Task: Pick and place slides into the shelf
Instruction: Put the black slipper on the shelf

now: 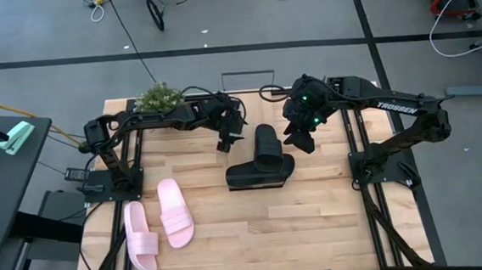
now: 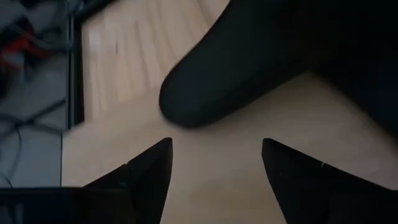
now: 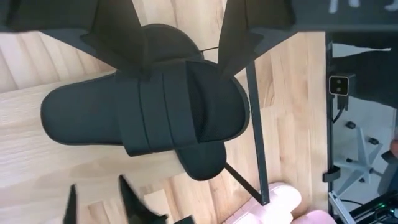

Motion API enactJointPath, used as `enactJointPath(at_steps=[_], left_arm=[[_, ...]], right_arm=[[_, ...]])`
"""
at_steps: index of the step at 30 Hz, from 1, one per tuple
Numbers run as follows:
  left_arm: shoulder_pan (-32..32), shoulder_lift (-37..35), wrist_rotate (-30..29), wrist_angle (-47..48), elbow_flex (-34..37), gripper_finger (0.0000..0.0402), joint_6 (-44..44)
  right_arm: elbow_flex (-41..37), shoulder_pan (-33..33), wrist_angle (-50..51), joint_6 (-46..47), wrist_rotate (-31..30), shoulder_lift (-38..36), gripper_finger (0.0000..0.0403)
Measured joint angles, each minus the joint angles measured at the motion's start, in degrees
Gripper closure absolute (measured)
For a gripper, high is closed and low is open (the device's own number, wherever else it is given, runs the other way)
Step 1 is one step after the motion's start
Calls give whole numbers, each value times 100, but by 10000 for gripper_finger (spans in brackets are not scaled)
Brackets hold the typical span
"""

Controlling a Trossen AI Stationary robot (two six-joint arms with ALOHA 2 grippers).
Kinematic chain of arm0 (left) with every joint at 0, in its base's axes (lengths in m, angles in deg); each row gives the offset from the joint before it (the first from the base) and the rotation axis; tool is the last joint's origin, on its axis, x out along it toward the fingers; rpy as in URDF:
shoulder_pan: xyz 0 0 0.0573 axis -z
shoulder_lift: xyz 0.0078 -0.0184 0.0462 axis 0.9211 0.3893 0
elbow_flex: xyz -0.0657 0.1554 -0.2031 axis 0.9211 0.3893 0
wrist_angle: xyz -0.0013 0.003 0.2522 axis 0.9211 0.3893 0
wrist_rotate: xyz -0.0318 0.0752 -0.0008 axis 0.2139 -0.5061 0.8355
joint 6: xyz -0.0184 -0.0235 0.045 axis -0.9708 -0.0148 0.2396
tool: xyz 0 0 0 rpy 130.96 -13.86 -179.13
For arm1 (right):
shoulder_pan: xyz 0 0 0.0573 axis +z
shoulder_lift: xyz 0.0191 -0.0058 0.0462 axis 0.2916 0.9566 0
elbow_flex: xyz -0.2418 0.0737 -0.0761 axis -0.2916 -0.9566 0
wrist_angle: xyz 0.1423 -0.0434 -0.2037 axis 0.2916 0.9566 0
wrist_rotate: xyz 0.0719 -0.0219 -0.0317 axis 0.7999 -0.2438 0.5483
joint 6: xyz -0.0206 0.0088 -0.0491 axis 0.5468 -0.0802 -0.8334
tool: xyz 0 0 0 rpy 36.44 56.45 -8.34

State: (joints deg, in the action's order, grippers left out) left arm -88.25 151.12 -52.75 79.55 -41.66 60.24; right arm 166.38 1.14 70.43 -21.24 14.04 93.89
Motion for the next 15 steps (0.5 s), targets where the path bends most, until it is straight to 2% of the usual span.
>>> enactJointPath(at_steps=[8, 15], left_arm=[[-75, 0, 7, 131, 0, 154, -69], [-79, 0, 7, 130, 0, 154, -218]], right_arm=[[0, 0, -70, -76, -208, 2, 211], [-228, 422, -822, -162, -469, 8, 211]])
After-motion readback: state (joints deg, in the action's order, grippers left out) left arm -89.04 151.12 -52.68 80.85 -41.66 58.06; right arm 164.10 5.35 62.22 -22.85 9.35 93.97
